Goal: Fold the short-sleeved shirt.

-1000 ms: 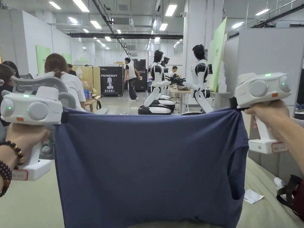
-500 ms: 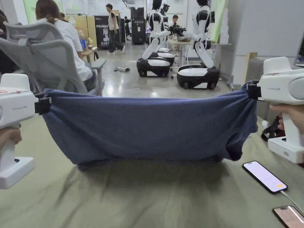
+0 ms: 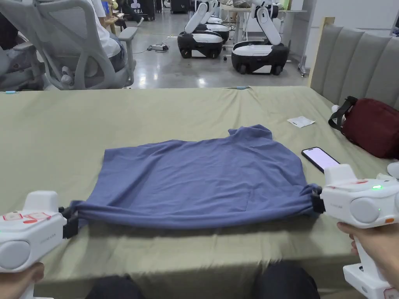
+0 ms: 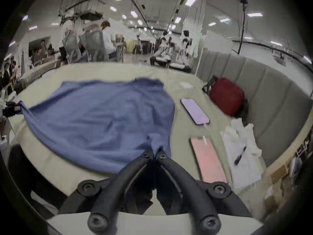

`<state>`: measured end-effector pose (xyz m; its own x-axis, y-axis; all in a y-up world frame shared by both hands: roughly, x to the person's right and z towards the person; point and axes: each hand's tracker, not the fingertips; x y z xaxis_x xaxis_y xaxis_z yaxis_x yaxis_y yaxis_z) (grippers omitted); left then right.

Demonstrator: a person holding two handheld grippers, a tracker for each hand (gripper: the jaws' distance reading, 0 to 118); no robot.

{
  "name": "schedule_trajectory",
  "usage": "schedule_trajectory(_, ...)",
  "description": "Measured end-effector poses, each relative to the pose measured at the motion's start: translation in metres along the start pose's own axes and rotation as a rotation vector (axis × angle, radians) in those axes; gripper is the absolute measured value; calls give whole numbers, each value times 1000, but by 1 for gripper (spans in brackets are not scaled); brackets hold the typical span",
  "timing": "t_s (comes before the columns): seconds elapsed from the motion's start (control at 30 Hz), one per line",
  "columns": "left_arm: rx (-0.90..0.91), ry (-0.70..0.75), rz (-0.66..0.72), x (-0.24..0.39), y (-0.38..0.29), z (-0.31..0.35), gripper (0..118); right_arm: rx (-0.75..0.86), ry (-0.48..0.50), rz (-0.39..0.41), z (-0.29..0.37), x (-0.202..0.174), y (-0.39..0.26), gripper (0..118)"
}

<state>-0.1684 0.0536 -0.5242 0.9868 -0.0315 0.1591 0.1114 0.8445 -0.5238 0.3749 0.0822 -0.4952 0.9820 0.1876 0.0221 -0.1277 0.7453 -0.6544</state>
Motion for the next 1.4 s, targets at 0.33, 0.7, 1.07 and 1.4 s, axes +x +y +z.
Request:
schedule_trajectory(0.33,-88,67,45,10,-19,-19,1,-133,-27,23,-46,-10,-38,2)
schedule_trajectory(0.7,-20,53,114,3,12,32,89,15,-8,-99,43,-1,-26,90)
schedule_trajectory(1.07,12,88,106,-6,11,36,40,33,-23,-129,18,0,-23,0)
schedule_trajectory(1.4,-133,114,81,-2,-15,-15,20,3,-11,-123,15,-3,-25,1)
